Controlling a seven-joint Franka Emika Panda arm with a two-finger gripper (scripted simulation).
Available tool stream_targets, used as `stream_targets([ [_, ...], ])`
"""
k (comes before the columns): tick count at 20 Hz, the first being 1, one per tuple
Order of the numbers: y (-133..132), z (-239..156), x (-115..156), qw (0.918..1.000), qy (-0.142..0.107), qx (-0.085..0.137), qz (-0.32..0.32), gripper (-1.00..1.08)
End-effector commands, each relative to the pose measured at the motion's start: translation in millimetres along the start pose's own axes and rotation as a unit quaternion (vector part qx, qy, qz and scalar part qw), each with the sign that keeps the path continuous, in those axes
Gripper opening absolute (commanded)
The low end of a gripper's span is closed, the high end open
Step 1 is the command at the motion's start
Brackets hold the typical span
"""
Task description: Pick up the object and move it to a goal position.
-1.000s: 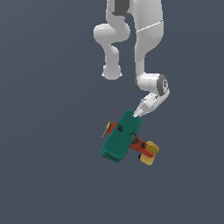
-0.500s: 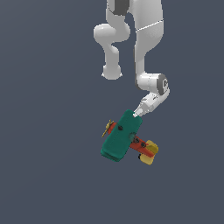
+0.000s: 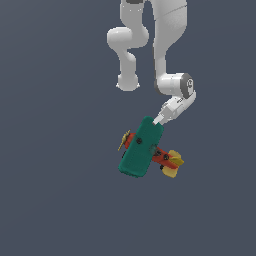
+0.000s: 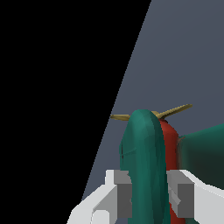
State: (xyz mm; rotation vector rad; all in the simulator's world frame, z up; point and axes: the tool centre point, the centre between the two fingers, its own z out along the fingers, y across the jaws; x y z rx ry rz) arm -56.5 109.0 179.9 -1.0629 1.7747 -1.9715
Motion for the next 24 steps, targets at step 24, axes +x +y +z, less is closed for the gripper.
stream_targets([
  [24, -170.8, -59.2, 109.8, 1.0, 0.0, 0.002, 0.003, -1.0],
])
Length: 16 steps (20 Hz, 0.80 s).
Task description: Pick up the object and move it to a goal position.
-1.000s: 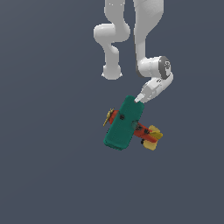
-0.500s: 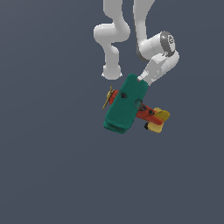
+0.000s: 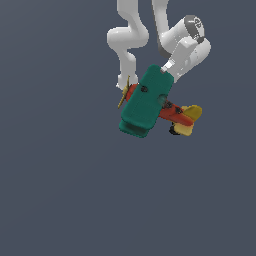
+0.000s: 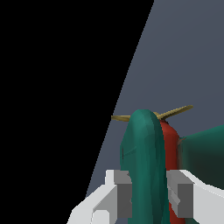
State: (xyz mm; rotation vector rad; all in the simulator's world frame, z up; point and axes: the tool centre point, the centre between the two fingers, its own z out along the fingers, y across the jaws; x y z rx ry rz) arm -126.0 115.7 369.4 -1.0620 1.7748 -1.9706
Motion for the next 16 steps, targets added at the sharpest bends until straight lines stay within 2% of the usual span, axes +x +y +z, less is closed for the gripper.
stream_targets([
  [1, -11.6, -3.2, 5.5, 1.0, 0.0, 0.002, 0.002, -1.0],
  [16, -31.7, -1.1, 15.9, 1.0, 0.0, 0.003, 0.002, -1.0],
])
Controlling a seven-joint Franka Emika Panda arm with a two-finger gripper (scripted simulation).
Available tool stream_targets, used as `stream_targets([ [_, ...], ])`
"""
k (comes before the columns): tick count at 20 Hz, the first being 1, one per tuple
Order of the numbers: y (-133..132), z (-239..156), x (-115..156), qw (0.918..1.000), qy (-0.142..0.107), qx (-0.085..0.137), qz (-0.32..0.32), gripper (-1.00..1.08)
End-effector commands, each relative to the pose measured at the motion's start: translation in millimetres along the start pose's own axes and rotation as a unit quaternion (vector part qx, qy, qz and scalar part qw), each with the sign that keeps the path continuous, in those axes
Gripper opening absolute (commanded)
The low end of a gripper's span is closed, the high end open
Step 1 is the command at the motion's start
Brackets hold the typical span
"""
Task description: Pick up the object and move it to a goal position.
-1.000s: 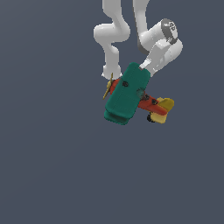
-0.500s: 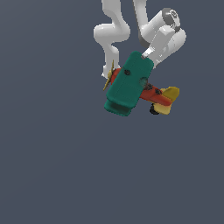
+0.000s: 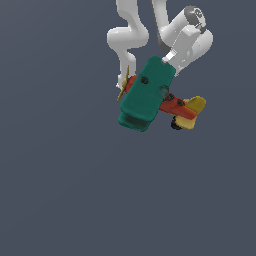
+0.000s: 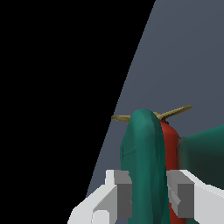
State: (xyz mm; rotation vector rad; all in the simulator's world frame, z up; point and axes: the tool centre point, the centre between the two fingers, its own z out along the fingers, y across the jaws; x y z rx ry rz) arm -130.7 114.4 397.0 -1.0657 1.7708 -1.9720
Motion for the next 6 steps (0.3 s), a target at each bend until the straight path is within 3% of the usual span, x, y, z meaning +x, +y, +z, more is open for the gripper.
stream_targets([
  [1, -10.0, 3.2, 4.3, 1.0, 0.001, 0.002, 0.003, -1.0],
  [6, -16.4, 6.2, 8.0, 1.0, 0.001, 0.002, 0.003, -1.0],
])
